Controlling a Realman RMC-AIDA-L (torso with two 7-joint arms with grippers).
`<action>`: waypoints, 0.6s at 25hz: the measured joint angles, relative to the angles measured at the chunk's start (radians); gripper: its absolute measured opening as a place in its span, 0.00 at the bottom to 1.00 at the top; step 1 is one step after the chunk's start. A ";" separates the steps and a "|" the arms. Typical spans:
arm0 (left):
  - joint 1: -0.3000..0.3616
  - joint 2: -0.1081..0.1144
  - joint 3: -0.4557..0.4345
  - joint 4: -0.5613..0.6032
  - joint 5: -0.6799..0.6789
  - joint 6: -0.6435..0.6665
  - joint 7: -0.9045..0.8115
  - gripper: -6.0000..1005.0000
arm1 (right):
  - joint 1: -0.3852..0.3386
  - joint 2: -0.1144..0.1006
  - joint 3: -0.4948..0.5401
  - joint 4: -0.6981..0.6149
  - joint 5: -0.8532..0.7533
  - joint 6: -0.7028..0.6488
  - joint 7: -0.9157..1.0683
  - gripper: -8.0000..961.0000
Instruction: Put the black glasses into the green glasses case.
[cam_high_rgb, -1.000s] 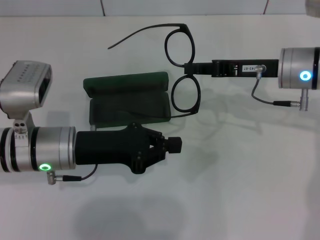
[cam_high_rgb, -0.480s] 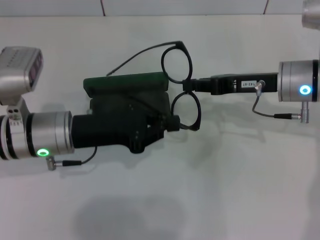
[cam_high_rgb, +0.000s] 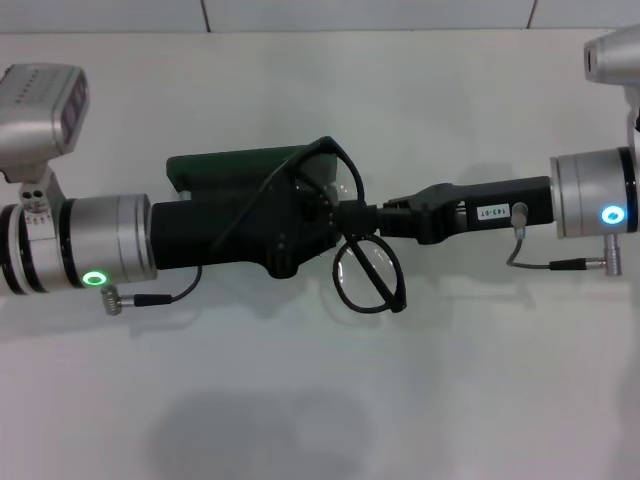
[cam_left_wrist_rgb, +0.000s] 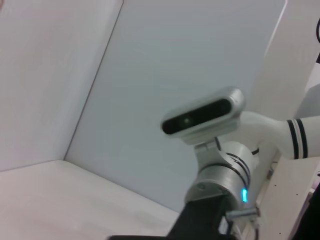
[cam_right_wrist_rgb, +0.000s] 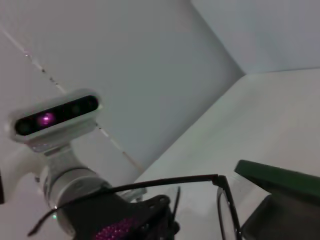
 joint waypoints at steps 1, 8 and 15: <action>0.000 -0.001 0.000 0.000 0.000 -0.003 0.000 0.01 | -0.004 0.000 0.002 -0.002 0.000 -0.008 -0.003 0.06; -0.001 -0.006 0.001 0.000 0.000 -0.009 0.000 0.02 | -0.016 0.000 0.008 -0.004 0.004 -0.043 -0.016 0.06; -0.002 -0.005 0.005 0.000 0.000 -0.014 0.000 0.02 | -0.018 -0.002 0.010 -0.004 0.018 -0.054 -0.020 0.06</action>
